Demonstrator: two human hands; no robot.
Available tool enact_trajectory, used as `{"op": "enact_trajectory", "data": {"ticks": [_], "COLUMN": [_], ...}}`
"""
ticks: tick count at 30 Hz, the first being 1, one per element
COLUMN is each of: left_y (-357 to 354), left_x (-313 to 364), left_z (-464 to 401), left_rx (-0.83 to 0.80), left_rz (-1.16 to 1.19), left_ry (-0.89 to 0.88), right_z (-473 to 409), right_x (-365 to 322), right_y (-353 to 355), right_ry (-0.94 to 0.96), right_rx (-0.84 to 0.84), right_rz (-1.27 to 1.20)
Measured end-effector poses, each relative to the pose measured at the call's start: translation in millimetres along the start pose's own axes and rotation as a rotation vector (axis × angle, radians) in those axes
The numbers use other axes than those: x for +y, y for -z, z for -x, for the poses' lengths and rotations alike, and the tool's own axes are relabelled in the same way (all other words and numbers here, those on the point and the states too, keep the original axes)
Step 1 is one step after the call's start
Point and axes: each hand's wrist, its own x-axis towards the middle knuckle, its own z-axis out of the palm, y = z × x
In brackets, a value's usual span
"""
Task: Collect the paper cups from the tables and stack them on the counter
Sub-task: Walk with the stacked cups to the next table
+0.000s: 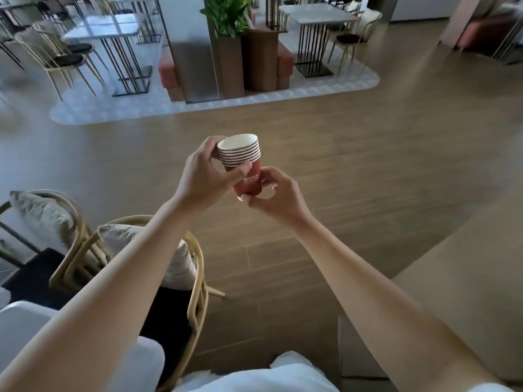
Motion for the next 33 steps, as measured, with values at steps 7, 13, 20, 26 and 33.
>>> {"op": "enact_trajectory", "data": {"ticks": [7, 13, 20, 26, 33], "left_y": [-44, -71, -96, -105, -94], "left_x": [-4, -28, -76, -130, -191], "left_z": [-58, -112, -196, -301, -407], "left_rx": [-0.024, -0.037, -0.051, -0.091, -0.101], "left_rz": [0.027, 0.067, 0.128, 0.171, 0.249], "left_ry": [0.043, 0.061, 0.039, 0.045, 0.048], "right_z": [-51, -103, -193, -300, -418], "right_x": [31, 55, 88, 106, 113], "right_y": [28, 35, 30, 14, -24], "right_ry": [-0.055, -0.080, -0.095, -0.123, -0.114], "right_rx": [0.001, 0.001, 0.004, 0.001, -0.025], "right_rz": [-0.008, 0.013, 0.086, 0.147, 0.213]}}
